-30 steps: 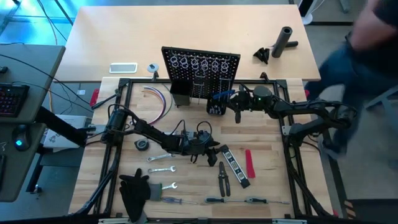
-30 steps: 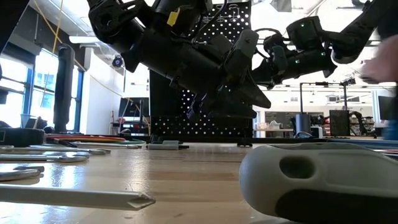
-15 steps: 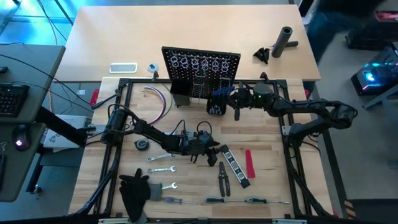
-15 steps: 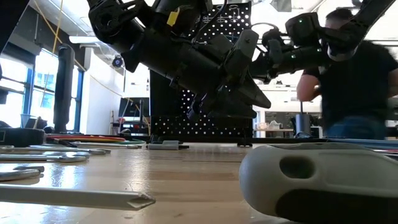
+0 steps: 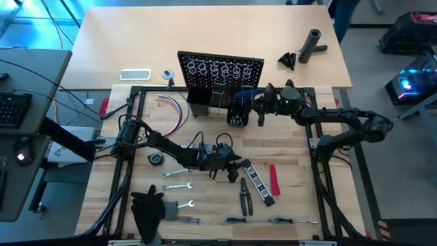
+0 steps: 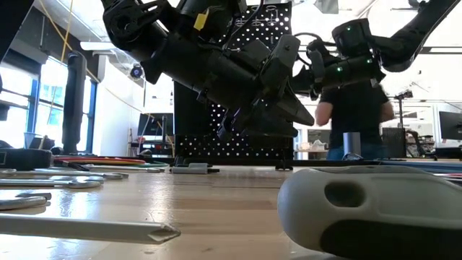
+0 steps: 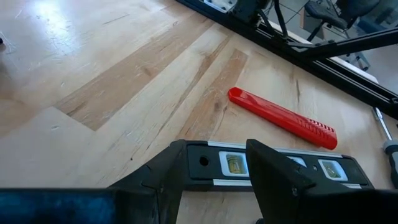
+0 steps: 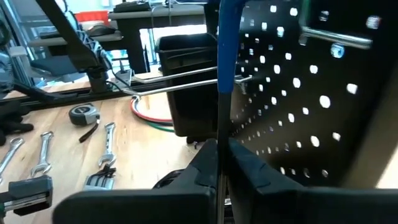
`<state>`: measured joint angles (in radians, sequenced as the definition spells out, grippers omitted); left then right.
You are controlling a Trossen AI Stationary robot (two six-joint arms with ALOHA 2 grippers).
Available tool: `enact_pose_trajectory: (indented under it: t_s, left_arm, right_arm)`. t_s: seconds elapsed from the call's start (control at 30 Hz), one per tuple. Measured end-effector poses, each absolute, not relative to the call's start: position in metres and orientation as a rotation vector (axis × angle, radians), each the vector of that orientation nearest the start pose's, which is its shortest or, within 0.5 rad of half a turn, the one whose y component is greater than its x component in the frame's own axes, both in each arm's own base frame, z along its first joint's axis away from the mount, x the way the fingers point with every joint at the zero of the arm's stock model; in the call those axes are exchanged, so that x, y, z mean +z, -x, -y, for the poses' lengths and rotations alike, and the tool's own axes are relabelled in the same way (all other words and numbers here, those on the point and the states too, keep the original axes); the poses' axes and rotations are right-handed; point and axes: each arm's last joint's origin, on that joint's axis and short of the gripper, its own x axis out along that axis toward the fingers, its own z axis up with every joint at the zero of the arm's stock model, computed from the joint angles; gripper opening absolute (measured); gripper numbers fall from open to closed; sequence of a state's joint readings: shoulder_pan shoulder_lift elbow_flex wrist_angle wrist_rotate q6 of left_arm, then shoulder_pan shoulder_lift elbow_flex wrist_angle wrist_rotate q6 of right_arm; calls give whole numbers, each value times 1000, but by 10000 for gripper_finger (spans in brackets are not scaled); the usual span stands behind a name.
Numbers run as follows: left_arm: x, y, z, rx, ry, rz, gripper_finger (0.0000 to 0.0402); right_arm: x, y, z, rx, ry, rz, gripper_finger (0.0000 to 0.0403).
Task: Hang tools onto peg board
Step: Hang the blue pick tool on the black pegboard
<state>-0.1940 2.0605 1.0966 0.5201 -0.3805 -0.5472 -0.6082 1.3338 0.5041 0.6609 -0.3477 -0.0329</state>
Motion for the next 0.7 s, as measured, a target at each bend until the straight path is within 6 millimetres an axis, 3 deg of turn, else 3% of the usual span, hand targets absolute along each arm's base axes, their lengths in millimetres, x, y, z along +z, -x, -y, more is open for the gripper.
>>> enact_pose_trajectory:
  t_s: [0.7]
  left_arm:
    - [130,-413,71,301,421,-350,163]
  right_arm:
    - [189,-226,154,-334,-114,-131,5]
